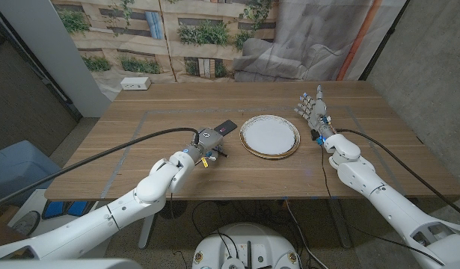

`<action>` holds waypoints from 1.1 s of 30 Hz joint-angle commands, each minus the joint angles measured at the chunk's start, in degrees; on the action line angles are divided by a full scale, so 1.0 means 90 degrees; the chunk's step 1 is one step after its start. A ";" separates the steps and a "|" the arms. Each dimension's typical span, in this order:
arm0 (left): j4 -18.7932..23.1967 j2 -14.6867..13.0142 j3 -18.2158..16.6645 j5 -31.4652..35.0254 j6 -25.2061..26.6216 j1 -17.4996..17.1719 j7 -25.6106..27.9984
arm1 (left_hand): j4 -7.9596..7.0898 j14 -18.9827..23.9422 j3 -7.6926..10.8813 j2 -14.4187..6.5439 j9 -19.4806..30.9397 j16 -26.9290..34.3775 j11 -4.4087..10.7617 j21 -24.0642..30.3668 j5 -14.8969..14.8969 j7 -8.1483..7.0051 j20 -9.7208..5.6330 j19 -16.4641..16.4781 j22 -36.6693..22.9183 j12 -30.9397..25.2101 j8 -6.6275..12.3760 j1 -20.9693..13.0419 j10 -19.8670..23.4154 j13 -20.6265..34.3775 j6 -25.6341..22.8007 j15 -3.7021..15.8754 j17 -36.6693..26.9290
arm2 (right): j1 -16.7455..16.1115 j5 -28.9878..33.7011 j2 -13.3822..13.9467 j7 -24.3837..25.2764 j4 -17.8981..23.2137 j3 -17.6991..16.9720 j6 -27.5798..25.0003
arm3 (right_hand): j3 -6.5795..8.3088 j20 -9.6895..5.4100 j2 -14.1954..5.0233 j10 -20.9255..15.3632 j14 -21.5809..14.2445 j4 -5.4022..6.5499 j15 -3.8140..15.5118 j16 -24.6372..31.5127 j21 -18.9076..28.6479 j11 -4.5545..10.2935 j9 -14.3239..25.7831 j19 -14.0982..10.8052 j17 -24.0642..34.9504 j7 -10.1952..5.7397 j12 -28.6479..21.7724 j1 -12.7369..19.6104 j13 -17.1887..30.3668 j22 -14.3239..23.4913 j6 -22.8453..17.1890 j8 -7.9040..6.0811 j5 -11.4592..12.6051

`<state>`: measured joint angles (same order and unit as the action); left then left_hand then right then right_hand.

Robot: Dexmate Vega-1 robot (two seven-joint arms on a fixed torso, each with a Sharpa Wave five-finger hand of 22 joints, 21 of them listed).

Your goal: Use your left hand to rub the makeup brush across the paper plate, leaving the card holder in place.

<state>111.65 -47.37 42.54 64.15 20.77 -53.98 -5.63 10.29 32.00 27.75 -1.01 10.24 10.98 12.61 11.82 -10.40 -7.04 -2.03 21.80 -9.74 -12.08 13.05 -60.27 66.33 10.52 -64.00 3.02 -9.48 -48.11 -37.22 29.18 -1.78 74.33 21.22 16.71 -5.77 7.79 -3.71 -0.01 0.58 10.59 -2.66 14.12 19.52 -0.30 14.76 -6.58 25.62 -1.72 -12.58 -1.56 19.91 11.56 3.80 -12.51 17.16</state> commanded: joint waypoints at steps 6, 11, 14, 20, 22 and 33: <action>0.0193 -0.0210 -0.0157 -0.0183 -0.0048 -0.0107 0.0267 | 0.0009 0.0260 -0.0100 -0.0042 0.0029 0.0053 0.0031 -0.0011 0.0047 0.0038 -0.0051 0.0109 -0.0021 -0.0083 0.0023 -0.0224 0.0325 0.0037 -0.0286 0.1057 -0.0046 | -0.0003 -0.0003 0.0005 0.0001 0.0010 -0.0004 -0.0004 | -0.0002 0.0043 -0.0634 0.0055 0.0008 0.0029 -0.0049 0.0022 0.0037 -0.0009 0.0016 -0.0007 0.0021 0.0000 -0.0042 0.0035 0.0024 0.0036 0.0053 -0.0031 0.0040; 0.0364 -0.0322 -0.0312 -0.0258 -0.0046 -0.0235 0.0480 | 0.0019 0.0376 -0.0146 -0.0028 0.0030 0.0075 0.0030 -0.0012 0.0057 0.0020 -0.0067 0.0132 -0.0020 -0.0098 0.0021 -0.0301 0.0417 0.0042 -0.0352 0.1072 -0.0056 | -0.0002 -0.0002 0.0005 0.0003 0.0012 -0.0003 -0.0006 | -0.0002 0.0042 -0.0634 0.0054 0.0005 0.0029 -0.0052 0.0023 0.0036 -0.0012 0.0016 -0.0004 0.0021 0.0003 -0.0043 0.0035 0.0024 0.0036 0.0051 -0.0032 0.0040; 0.0461 -0.0377 -0.0397 -0.0288 -0.0046 -0.0305 0.0589 | 0.0023 0.0462 -0.0189 -0.0004 0.0033 0.0087 0.0028 -0.0013 0.0062 0.0016 -0.0079 0.0148 -0.0019 -0.0111 0.0024 -0.0360 0.0497 0.0047 -0.0414 0.1082 -0.0062 | -0.0002 -0.0002 0.0005 0.0003 0.0012 -0.0003 -0.0006 | -0.0002 0.0042 -0.0634 0.0051 0.0004 0.0029 -0.0052 0.0023 0.0036 -0.0031 0.0016 -0.0004 0.0021 0.0003 -0.0044 0.0035 0.0025 0.0036 0.0049 -0.0033 0.0040; 0.0649 -0.0480 -0.0569 -0.0367 -0.0072 -0.0421 0.0742 | 0.0024 0.0519 -0.0227 0.0025 0.0035 0.0090 0.0027 -0.0016 0.0064 0.0018 -0.0090 0.0155 -0.0019 -0.0117 0.0026 -0.0402 0.0551 0.0050 -0.0461 0.1084 -0.0063 | -0.0002 -0.0002 0.0004 0.0002 0.0010 -0.0003 -0.0004 | -0.0002 0.0042 -0.0634 0.0051 0.0006 0.0029 -0.0057 0.0023 0.0036 -0.0008 0.0016 -0.0003 0.0021 0.0009 -0.0044 0.0035 0.0025 0.0036 0.0049 -0.0033 0.0040; 0.0703 -0.0515 -0.0622 -0.0405 -0.0098 -0.0455 0.0781 | 0.0025 0.0537 -0.0242 0.0037 0.0036 0.0089 0.0030 -0.0018 0.0064 0.0025 -0.0094 0.0157 -0.0019 -0.0116 0.0021 -0.0421 0.0567 0.0050 -0.0465 0.1085 -0.0063 | -0.0002 -0.0002 0.0004 0.0002 0.0010 -0.0003 -0.0004 | -0.0002 0.0045 -0.0633 0.0054 0.0007 0.0029 -0.0052 0.0022 0.0036 -0.0011 0.0016 -0.0005 0.0021 0.0006 -0.0043 0.0035 0.0025 0.0036 0.0051 -0.0032 0.0040; 0.0943 -0.0550 -0.0904 -0.0618 -0.0152 -0.0633 0.1063 | 0.0015 0.0591 -0.0295 0.0060 0.0042 0.0081 0.0033 -0.0025 0.0061 0.0003 -0.0094 0.0157 -0.0020 -0.0112 0.0001 -0.0479 0.0621 0.0054 -0.0478 0.1086 -0.0062 | -0.0003 -0.0001 0.0004 0.0006 0.0014 -0.0002 -0.0006 | -0.0003 0.0044 -0.0633 0.0047 0.0006 0.0029 -0.0053 0.0023 0.0037 -0.0012 0.0016 -0.0007 0.0021 0.0005 -0.0045 0.0035 0.0024 0.0036 0.0052 -0.0032 0.0040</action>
<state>117.70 -51.69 37.02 60.91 20.03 -58.02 0.43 10.38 36.67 25.32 -0.40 10.53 11.26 11.68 11.82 -9.91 -6.85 -2.45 22.82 -9.74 -13.21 13.09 -63.86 70.11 10.84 -67.68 3.26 -9.74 -48.14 -37.24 29.22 -1.75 74.42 21.20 16.71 -5.77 7.79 -3.71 -0.01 0.58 10.59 -2.67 14.12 19.52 -0.30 14.75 -6.58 25.62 -1.72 -12.58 -1.56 19.92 11.56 3.80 -12.51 17.16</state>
